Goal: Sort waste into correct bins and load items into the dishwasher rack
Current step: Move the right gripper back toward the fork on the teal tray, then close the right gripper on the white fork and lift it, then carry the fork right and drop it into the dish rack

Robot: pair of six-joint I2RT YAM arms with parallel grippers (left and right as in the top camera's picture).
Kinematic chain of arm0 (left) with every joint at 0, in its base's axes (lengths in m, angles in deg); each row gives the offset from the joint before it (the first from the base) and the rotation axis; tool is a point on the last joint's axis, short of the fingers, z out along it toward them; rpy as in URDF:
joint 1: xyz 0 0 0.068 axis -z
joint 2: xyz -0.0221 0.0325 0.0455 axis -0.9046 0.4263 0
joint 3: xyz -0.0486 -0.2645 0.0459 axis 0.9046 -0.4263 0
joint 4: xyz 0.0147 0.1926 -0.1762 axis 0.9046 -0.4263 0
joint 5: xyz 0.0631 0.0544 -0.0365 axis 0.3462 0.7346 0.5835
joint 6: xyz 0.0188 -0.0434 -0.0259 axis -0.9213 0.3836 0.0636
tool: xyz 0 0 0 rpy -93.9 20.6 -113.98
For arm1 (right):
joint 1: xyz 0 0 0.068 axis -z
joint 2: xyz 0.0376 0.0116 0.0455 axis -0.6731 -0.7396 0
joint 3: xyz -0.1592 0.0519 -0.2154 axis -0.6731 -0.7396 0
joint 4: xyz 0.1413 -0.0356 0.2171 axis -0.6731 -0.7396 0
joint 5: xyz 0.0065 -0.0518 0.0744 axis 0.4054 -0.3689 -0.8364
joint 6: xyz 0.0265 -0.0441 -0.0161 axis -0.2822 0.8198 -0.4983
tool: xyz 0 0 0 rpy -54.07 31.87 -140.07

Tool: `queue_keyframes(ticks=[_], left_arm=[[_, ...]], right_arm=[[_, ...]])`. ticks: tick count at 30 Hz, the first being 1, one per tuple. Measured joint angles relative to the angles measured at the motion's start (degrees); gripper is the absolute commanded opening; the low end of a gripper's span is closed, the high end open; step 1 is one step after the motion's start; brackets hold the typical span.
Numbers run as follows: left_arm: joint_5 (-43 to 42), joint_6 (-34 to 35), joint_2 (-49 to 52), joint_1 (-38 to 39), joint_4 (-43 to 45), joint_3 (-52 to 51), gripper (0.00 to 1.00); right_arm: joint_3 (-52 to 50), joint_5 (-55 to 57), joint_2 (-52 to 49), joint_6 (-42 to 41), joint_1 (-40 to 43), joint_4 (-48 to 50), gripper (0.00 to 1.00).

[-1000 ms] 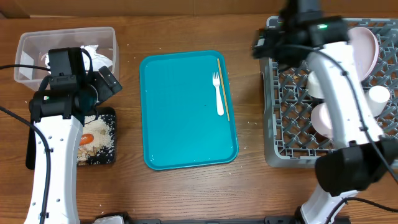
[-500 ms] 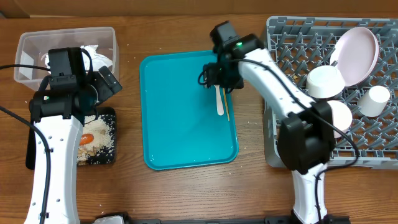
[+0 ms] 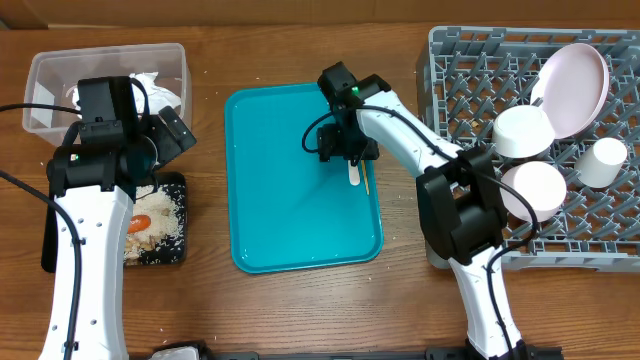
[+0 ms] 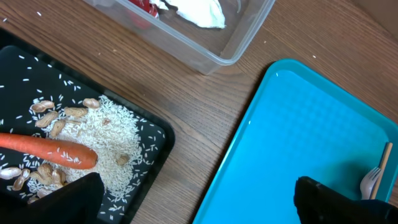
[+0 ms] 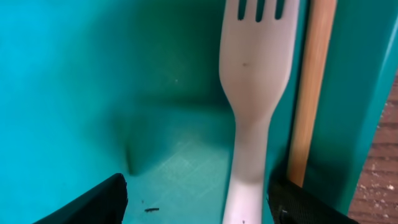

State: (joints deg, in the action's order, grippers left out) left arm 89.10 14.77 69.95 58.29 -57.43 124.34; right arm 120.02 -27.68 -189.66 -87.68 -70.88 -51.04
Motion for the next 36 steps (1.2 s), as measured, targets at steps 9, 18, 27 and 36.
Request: queue_keyframes(ticks=[9, 18, 27, 36], left_arm=[[0.00, 0.02, 0.00, 0.00, 0.00, 0.00, 1.00], [0.00, 0.02, -0.02, 0.00, 0.00, 0.00, 1.00], [0.00, 0.00, -0.02, 0.00, 0.02, 0.00, 1.00], [0.00, 0.00, -0.02, 0.00, 0.00, 0.00, 1.00]], right_arm=[[0.00, 0.50, -0.26, -0.68, -0.02, -0.48, 0.27], [-1.18, 0.66, 0.09, -1.07, -1.22, 0.68, 0.04], [2.93, -2.78, -0.70, -1.01, -1.84, -9.42, 0.04], [30.69, -3.67, -2.45, 2.80, 10.86, -29.20, 0.04]])
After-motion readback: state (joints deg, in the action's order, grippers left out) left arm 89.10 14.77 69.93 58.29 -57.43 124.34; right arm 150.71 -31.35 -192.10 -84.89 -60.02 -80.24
